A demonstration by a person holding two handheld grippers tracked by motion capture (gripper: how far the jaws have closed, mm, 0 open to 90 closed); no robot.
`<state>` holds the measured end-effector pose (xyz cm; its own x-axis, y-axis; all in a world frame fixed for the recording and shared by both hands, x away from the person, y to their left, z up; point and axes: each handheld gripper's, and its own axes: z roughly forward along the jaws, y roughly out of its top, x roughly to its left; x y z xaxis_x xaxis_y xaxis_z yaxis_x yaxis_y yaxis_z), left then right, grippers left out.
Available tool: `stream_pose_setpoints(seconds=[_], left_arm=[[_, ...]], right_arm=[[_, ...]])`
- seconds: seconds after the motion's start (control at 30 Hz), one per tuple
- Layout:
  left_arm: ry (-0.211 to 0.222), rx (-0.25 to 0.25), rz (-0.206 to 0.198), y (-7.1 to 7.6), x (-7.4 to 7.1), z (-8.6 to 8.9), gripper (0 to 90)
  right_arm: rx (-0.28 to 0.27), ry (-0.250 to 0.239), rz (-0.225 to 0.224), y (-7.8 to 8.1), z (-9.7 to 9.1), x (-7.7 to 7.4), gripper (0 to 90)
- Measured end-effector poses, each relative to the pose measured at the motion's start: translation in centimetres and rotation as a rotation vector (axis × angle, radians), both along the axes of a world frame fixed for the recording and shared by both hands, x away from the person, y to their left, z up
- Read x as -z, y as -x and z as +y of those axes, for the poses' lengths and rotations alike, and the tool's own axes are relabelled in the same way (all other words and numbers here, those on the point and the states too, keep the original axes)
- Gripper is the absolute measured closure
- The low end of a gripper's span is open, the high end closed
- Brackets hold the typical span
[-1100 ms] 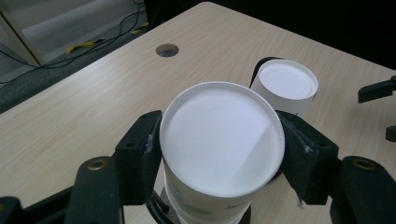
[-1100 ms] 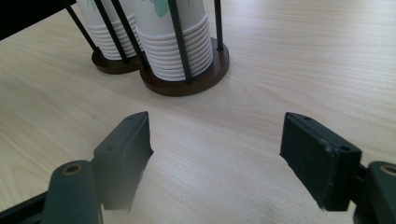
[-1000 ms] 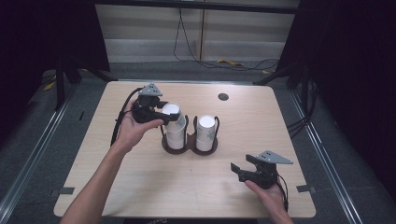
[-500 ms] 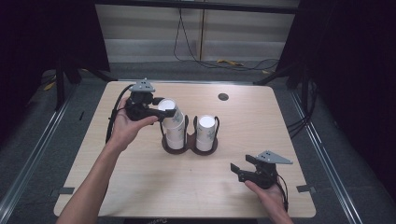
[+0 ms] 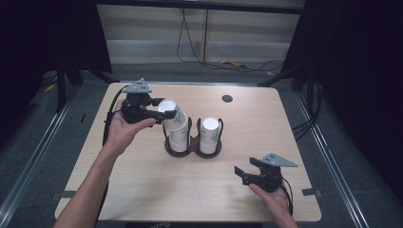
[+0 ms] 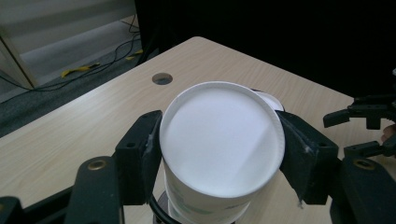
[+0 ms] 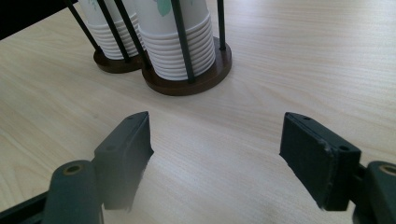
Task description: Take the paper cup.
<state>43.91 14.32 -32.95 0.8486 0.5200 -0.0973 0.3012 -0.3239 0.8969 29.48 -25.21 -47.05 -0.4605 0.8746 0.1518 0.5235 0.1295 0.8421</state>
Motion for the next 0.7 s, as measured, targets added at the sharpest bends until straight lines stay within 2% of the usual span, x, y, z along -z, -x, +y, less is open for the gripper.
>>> stream_pose_setpoints(seconds=[0.2, 0.37, 0.47, 0.53, 0.7], left_arm=[[0.001, 0.005, 0.001, 0.6, -0.4, 0.5, 35.9], [0.023, 0.031, -0.011, 1.4, -0.5, 0.8, 35.9], [0.019, 0.045, -0.017, 2.0, 0.1, 1.0, 35.9], [0.04, 0.045, -0.013, 2.4, 0.7, 1.2, 35.9], [0.056, 0.055, -0.016, 3.3, 1.4, 1.7, 35.8]], right_arm=[[0.0, 0.0, 0.0, 0.1, 0.1, 0.0, 25.0], [-0.008, 0.002, -0.001, 0.0, 0.2, 0.0, 24.9], [-0.01, -0.001, -0.005, 0.1, 0.2, -0.1, 24.7], [-0.013, 0.006, -0.008, 0.2, 0.2, -0.1, 24.5], [-0.021, 0.002, -0.002, 0.1, 0.3, 0.0, 24.3]])
